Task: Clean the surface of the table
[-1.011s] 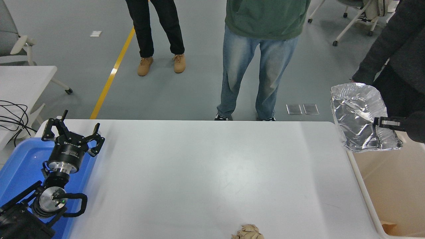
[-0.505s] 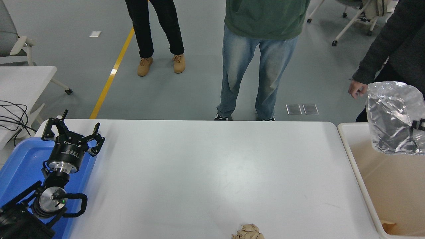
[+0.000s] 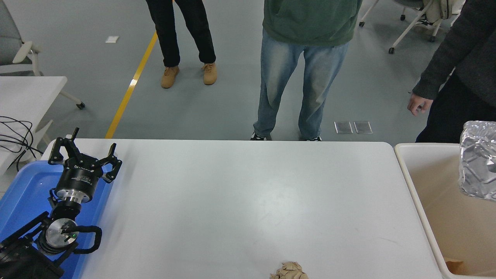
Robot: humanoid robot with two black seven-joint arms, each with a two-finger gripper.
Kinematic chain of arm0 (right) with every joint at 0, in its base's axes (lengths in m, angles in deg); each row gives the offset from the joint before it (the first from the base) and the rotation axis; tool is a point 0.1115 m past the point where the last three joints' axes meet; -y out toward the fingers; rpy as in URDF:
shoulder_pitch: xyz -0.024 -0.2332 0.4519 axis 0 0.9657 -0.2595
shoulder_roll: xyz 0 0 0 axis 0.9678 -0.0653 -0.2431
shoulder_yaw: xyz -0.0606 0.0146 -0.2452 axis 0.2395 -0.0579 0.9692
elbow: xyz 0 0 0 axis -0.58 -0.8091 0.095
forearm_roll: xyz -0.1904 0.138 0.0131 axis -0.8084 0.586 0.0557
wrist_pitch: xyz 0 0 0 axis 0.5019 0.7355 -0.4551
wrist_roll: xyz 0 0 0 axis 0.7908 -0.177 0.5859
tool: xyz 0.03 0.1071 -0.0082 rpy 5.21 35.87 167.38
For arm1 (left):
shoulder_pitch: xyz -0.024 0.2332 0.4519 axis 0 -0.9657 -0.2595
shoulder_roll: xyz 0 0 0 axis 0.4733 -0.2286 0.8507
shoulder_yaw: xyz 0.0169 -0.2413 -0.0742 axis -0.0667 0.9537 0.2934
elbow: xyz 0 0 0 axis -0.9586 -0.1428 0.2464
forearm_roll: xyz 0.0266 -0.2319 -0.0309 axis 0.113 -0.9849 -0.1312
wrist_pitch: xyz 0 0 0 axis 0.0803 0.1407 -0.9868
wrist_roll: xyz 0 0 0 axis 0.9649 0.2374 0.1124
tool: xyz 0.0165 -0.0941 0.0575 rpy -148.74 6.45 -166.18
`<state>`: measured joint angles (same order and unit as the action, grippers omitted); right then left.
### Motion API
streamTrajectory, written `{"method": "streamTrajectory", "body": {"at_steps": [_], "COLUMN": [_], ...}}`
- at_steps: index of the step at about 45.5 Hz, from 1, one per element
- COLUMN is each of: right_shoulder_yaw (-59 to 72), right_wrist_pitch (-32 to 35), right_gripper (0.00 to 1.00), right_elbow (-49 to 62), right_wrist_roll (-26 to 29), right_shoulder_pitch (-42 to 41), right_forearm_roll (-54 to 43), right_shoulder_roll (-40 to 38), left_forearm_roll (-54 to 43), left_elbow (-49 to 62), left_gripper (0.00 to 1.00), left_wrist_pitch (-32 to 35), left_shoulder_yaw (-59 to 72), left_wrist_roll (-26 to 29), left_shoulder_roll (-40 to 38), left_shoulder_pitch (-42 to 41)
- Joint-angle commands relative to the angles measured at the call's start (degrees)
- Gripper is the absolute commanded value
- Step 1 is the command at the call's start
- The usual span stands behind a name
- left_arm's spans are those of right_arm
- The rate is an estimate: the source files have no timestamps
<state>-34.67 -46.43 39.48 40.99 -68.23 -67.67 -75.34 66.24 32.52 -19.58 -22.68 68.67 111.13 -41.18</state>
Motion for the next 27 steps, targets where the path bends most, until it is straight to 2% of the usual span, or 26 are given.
{"method": "streamTrajectory", "body": {"at_steps": [1,21,27], "right_shoulder_yaw": [-3.71,-4.15,-4.06], "right_wrist_pitch": [-5.51,-5.08,-5.08], "right_gripper": [0.00,0.00,0.00], "right_elbow": [8.34,37.61,39.82], "right_wrist_roll": [-0.61,-1.93,-1.75], "right_shoulder_pitch": [11.20,18.76,18.94], "right_forearm_roll": [1.63,9.45,10.15], "right_shoulder_roll": [8.56,26.49,28.87], "left_forearm_roll": [0.00,0.00,0.00], "left_elbow": [0.00,0.00,0.00], "left_gripper": [0.99,0.99,0.99], "left_wrist_pitch": [0.00,0.00,0.00], "left_shoulder_yaw": [0.00,0.00,0.00], "left_wrist_roll": [0.00,0.00,0.00], "left_shoulder_roll": [0.01,-0.07,0.01], "left_shoulder_pitch": [0.00,0.00,0.00]}}
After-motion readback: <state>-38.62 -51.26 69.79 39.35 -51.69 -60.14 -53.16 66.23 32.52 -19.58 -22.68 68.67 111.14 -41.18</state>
